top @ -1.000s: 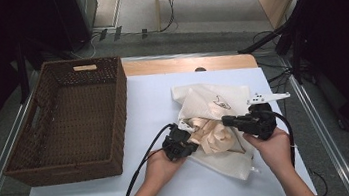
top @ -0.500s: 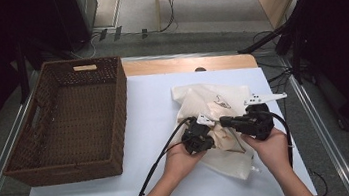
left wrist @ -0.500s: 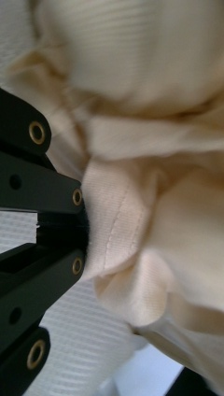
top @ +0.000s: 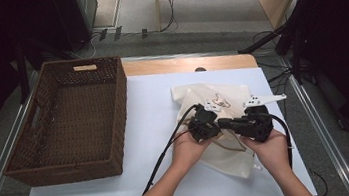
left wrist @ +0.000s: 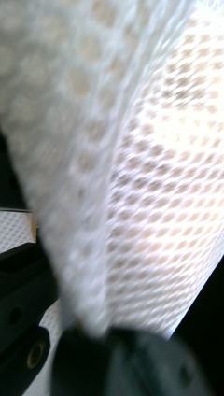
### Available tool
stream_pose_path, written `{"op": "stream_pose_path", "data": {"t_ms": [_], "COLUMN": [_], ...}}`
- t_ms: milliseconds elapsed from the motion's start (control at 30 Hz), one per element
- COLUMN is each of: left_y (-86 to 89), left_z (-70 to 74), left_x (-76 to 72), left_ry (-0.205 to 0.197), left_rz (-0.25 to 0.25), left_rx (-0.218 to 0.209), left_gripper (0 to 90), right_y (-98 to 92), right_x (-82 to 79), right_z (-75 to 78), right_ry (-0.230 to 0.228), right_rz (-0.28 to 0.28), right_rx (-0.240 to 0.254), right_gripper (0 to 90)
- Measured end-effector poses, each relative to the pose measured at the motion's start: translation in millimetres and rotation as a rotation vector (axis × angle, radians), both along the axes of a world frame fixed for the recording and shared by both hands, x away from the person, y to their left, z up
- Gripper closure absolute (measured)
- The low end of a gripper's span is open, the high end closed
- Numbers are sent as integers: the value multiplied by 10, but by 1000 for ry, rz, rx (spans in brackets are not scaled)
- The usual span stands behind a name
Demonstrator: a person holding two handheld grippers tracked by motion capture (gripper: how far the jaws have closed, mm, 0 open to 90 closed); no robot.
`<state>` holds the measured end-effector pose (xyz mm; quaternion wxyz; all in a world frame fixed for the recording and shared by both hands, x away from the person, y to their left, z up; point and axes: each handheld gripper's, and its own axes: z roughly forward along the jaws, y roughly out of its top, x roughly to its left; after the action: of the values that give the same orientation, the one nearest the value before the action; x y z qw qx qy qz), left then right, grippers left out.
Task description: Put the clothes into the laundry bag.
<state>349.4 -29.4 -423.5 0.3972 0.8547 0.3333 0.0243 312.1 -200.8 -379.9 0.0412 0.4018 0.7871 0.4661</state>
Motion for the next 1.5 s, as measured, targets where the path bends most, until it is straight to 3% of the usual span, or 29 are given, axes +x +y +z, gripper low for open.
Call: {"op": "stream_pose_path", "data": {"t_ms": [200,400,567,667,767,833,1000,1167,1367,1500], "left_y": [-28,-64,-102,-80,-51,-15,89,235,474,631], "left_z": [-23,-45,-106,-139,-115,-88,-33,25,55,2], "left_x": [108,207,303,335,309,262,181,74,4,-8], "left_ry": [8,-1,-3,26,46,50,60,55,51,59], "left_rz": [48,68,118,116,86,54,40,2,2,28], "left_rx": [-10,29,76,74,50,56,36,47,44,51], "left_gripper": [900,900,900,900,900,900,900,900,900,900], "right_y": [-60,-125,-126,-134,-155,-168,-158,-154,-137,-140], "right_x": [12,41,47,60,68,70,81,90,99,108], "right_z": [6,-7,-16,-30,-46,-55,-76,-83,-85,-89], "right_ry": [3,7,7,13,14,15,21,20,28,29], "right_rz": [-19,-43,-44,-53,-56,-54,-57,-57,-62,-61], "right_rx": [20,21,7,-1,3,3,-1,-6,-4,-5], "right_gripper": [894,895,897,896,896,896,896,895,894,893]}}
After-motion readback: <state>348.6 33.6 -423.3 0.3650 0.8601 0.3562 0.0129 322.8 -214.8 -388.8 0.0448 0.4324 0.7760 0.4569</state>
